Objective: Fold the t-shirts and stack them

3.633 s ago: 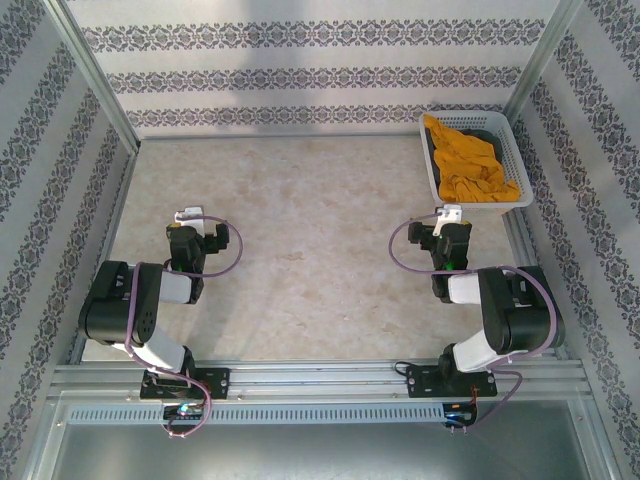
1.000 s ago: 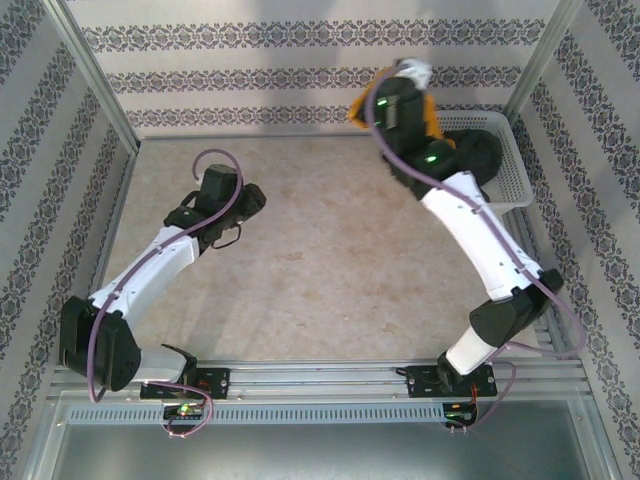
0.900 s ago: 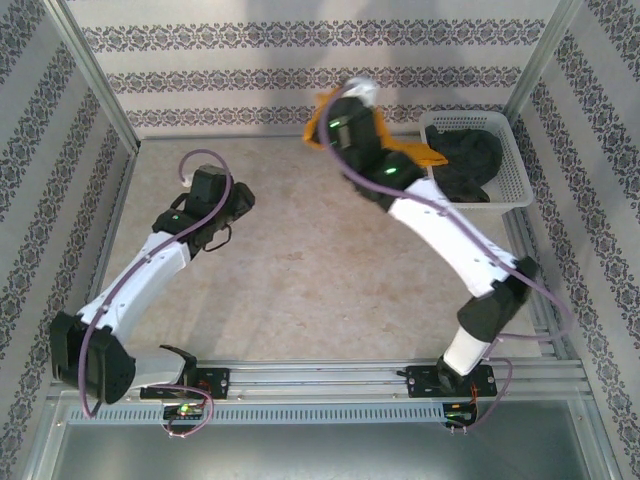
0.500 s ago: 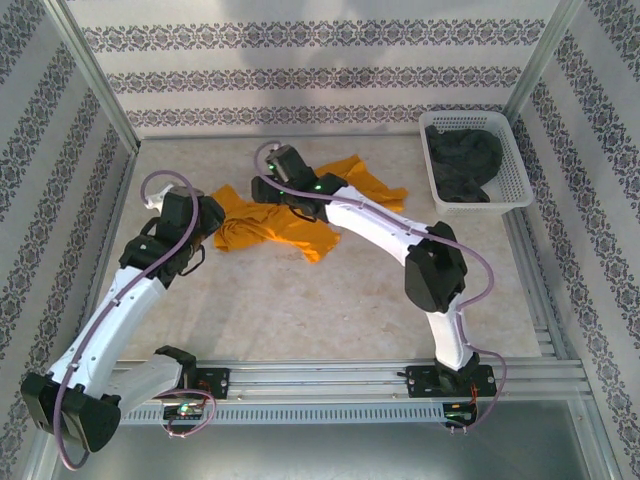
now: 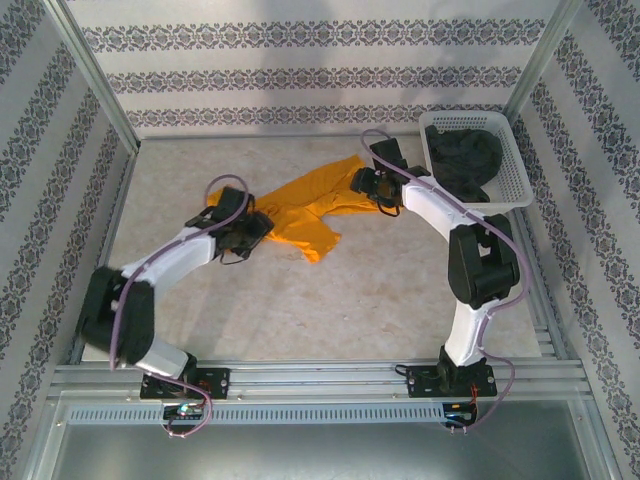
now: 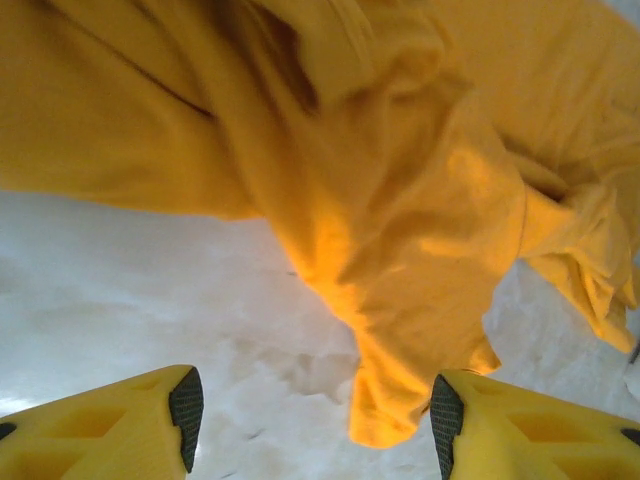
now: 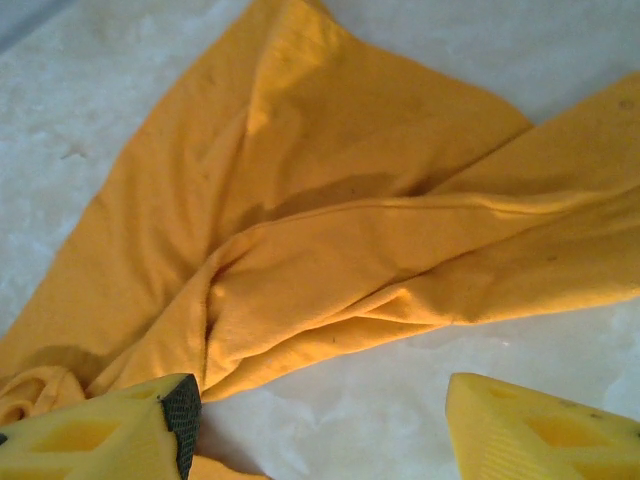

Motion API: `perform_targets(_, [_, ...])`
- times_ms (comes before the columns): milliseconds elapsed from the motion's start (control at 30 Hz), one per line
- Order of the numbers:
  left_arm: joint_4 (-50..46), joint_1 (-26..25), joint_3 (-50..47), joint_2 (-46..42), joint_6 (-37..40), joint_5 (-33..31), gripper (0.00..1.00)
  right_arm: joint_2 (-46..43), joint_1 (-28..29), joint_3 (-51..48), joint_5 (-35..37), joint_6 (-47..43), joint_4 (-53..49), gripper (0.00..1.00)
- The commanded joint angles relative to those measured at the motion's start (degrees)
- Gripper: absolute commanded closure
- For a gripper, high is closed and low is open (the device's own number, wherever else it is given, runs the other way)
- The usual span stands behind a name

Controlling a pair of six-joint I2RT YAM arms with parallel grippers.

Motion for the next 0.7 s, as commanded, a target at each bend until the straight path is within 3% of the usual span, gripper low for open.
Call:
perform_targets(0, [5.9,-2.4,4.4,7.1,-5.4,4.0,0.38,3.9,-1.3,1.2,-4.4,1.9,-1.5,0.34])
perform_targets(167, [9.0,-2.6,5.1,13.9,-7.2,1.5,0.44,10.2,-1.5,6.4,-3.8,1.7,-5.1,0.33])
perform_targets(233, [11.0,-2.4,5.2,15.2,-7.3,0.6,0.62,12.1,-1.7,7.4,-2.6,2.1,-5.9,0.34])
perform_targets(333, [10.3,-1.4,5.0,15.9,-7.0,-1.3,0.99,14.8,-2.1,8.9,-1.6,2.2,-6.5,0.37])
perform_targets(400, [9.0,0.3,3.0,14.6,-6.9,-2.1,1.00,16.7,-2.4,10.4,-2.0,1.8,-7.9,0.52])
perform_targets(500, [9.2,3.5,-2.6,9.6,-6.1,-2.4,1.00,17.5,-2.8,11.6,-2.8,1.2,-10.6,0.89])
perform_targets(533, [8.9,4.6,-4.4,8.0,-5.6,-2.3,1.00,17.0,-2.7,11.0,-2.8,1.0,-11.0,0.97])
perform_targets(667, [8.9,9.6,-12.4,-1.1,-3.2,-0.2,1.00,11.0,-0.9,4.9,-1.4,1.0,-12.4,1.00])
